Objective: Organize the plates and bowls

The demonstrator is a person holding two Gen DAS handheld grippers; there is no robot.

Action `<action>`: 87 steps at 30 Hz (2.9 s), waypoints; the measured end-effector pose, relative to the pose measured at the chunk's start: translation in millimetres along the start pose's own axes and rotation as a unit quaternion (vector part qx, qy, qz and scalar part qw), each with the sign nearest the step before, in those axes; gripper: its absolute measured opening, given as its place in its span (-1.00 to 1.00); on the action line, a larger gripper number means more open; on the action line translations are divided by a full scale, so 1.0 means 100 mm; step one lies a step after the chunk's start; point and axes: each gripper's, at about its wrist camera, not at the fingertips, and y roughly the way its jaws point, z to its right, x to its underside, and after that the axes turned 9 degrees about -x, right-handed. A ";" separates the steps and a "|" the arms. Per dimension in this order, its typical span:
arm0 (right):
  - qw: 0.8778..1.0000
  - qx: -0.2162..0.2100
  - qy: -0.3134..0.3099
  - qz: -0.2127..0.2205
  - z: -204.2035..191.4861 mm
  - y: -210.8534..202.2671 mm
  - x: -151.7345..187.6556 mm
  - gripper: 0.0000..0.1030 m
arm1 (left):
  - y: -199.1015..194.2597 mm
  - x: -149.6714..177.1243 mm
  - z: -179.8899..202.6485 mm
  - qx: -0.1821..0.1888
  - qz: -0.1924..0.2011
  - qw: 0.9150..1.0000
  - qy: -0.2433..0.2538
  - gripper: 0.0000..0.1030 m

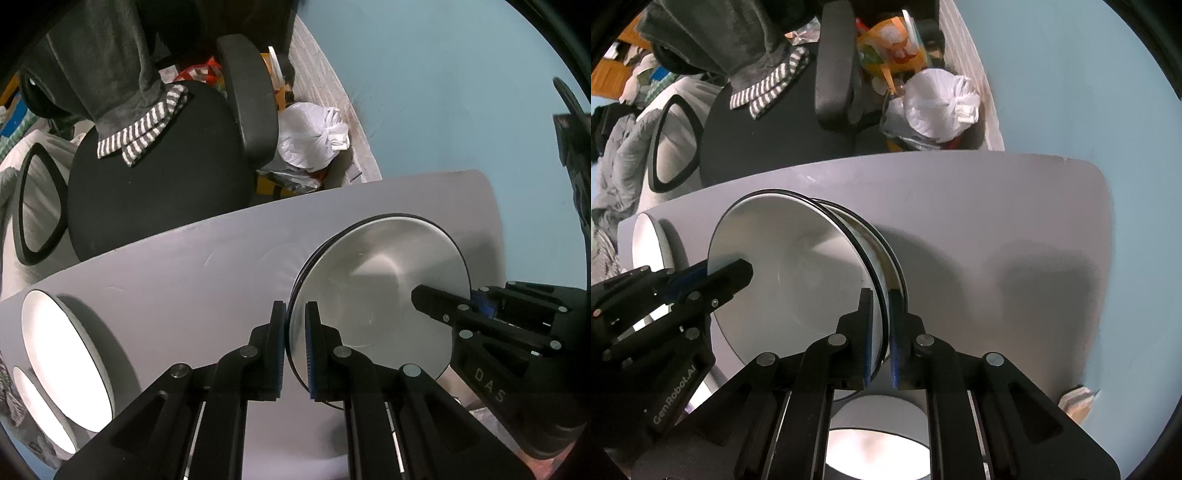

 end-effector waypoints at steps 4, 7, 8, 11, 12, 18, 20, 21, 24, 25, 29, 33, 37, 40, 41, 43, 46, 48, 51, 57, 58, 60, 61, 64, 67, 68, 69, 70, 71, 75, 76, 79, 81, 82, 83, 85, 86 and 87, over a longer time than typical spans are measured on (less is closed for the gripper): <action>1.000 -0.002 0.007 -0.005 0.01 0.00 -0.01 -0.83 | 0.02 -0.01 0.00 0.001 -0.002 1.000 0.000 -0.83; 1.000 -0.002 0.015 -0.007 0.00 -0.02 -0.01 -0.83 | 0.03 0.00 -0.02 0.000 -0.005 1.000 -0.006 -0.74; 1.000 -0.005 0.016 -0.007 -0.01 -0.03 0.00 -0.76 | 0.03 0.00 -0.02 0.000 -0.006 1.000 -0.008 -0.69; 1.000 -0.012 0.016 -0.009 -0.03 -0.04 -0.02 -0.58 | 0.03 0.00 -0.06 0.003 -0.009 1.000 -0.017 -0.61; 1.000 -0.009 0.015 -0.009 -0.05 -0.04 -0.02 -0.55 | 0.02 0.00 -0.08 0.006 -0.009 1.000 -0.020 -0.61; 1.000 0.000 0.008 -0.003 -0.12 -0.08 0.00 -0.44 | -0.03 0.03 -0.15 0.009 -0.001 1.000 -0.027 -0.47; 1.000 0.000 0.009 0.000 -0.12 -0.10 0.01 -0.44 | -0.03 0.04 -0.17 0.014 -0.002 0.999 -0.032 -0.47; 1.000 0.003 0.009 0.002 -0.12 -0.11 0.02 -0.41 | -0.03 0.05 -0.18 0.017 -0.002 0.999 -0.035 -0.45; 0.999 0.029 0.003 0.020 -0.15 -0.21 0.04 -0.25 | -0.04 0.06 -0.20 0.026 -0.001 0.999 -0.042 -0.36; 0.999 0.027 0.002 0.023 -0.15 -0.23 0.04 -0.24 | -0.05 0.06 -0.19 0.027 0.000 0.999 -0.042 -0.36; 0.999 0.029 0.003 0.034 -0.13 -0.31 0.06 -0.22 | -0.10 0.08 -0.19 0.029 0.004 0.999 -0.042 -0.36; 0.998 0.032 0.003 0.051 -0.13 -0.40 0.11 -0.10 | -0.24 0.12 -0.20 0.020 0.017 0.999 -0.039 -0.31; 0.997 0.040 -0.005 0.073 -0.17 -0.49 0.19 0.06 | -0.41 0.22 -0.20 0.013 0.040 0.999 -0.032 -0.06; 0.996 0.040 -0.011 0.084 -0.21 -0.56 0.28 0.09 | -0.53 0.31 -0.18 0.006 0.056 0.998 -0.019 0.00; 0.995 0.043 -0.015 0.090 -0.24 -0.59 0.31 0.12 | -0.57 0.34 -0.17 0.004 0.061 0.998 -0.014 0.01; 0.993 0.050 -0.023 0.101 -0.27 -0.64 0.38 0.18 | -0.65 0.41 -0.15 -0.003 0.074 0.997 -0.003 0.02; 0.991 0.058 -0.034 0.119 -0.33 -0.74 0.49 0.21 | -0.77 0.51 -0.11 -0.022 0.098 0.995 0.010 0.03; 0.989 0.061 -0.038 0.130 -0.36 -0.79 0.56 0.23 | -0.84 0.58 -0.09 -0.026 0.110 0.993 0.018 0.05; 0.986 0.069 -0.042 0.145 -0.41 -0.87 0.67 0.26 | -0.93 0.69 -0.07 -0.018 0.120 0.992 0.025 0.09; 0.983 0.076 -0.041 0.162 -0.46 -1.01 0.88 0.26 | -1.03 0.87 -0.04 -0.001 0.124 0.992 0.033 0.09; 0.983 0.076 -0.039 0.164 -0.46 -1.03 0.92 0.26 | -1.05 0.90 -0.04 0.002 0.124 0.992 0.035 0.09; 0.982 0.074 -0.035 0.169 -0.46 -1.06 0.99 0.26 | -1.07 0.95 -0.03 0.008 0.123 0.992 0.037 0.09; 0.982 0.073 -0.032 0.170 -0.46 -1.07 1.03 0.26 | -1.07 0.97 -0.02 0.011 0.122 0.992 0.038 0.09; 0.982 0.067 -0.020 0.173 -0.43 -1.07 1.11 0.27 | -1.08 1.06 0.03 0.017 0.120 0.992 0.043 0.09; 0.982 0.068 -0.009 0.174 -0.40 -1.06 1.21 0.27 | -1.05 1.13 0.08 0.024 0.113 0.992 0.049 0.09; 0.982 0.069 -0.005 0.174 -0.37 -1.05 1.23 0.27 | -1.03 1.16 0.10 0.027 0.111 0.992 0.050 0.09; 0.982 0.070 -0.002 0.173 -0.35 -1.03 1.26 0.27 | -1.01 1.17 0.11 0.028 0.108 0.992 0.051 0.09; 0.983 0.072 0.003 0.171 -0.31 -1.00 1.28 0.27 | -0.98 1.19 0.12 0.029 0.104 0.993 0.053 0.09; 0.983 0.073 0.007 0.169 -0.29 -0.98 1.32 0.27 | -0.95 1.21 0.14 0.031 0.101 0.993 0.055 0.10; 0.984 0.074 0.027 0.159 -0.14 -0.86 1.42 0.27 | -0.82 1.26 0.21 0.037 0.084 0.994 0.063 0.09; 0.984 0.074 0.031 0.158 -0.10 -0.83 1.45 0.27 | -0.78 1.27 0.24 0.036 0.080 0.994 0.066 0.09; 0.984 0.069 0.046 0.158 0.01 -0.75 1.52 0.27 | -0.67 1.29 0.28 0.037 0.070 0.994 0.073 0.10; 0.984 0.065 0.056 0.156 0.08 -0.70 1.57 0.27 | -0.59 1.30 0.31 0.040 0.061 0.994 0.075 0.09; 0.984 0.063 0.061 0.156 0.11 -0.67 1.59 0.27 | -0.55 1.30 0.32 0.041 0.058 0.995 0.076 0.09; 0.984 0.061 0.064 0.156 0.13 -0.64 1.61 0.27 | -0.52 1.31 0.34 0.040 0.057 0.995 0.078 0.10; 0.983 0.060 0.070 0.157 0.19 -0.57 1.64 0.27 | -0.45 1.32 0.39 0.033 0.054 0.995 0.084 0.09; 0.983 0.060 0.072 0.157 0.22 -0.53 1.65 0.27 | -0.43 1.32 0.41 0.033 0.053 0.994 0.087 0.10; 0.983 0.059 0.075 0.156 0.25 -0.49 1.67 0.27 | -0.40 1.33 0.45 0.033 0.050 0.994 0.091 0.10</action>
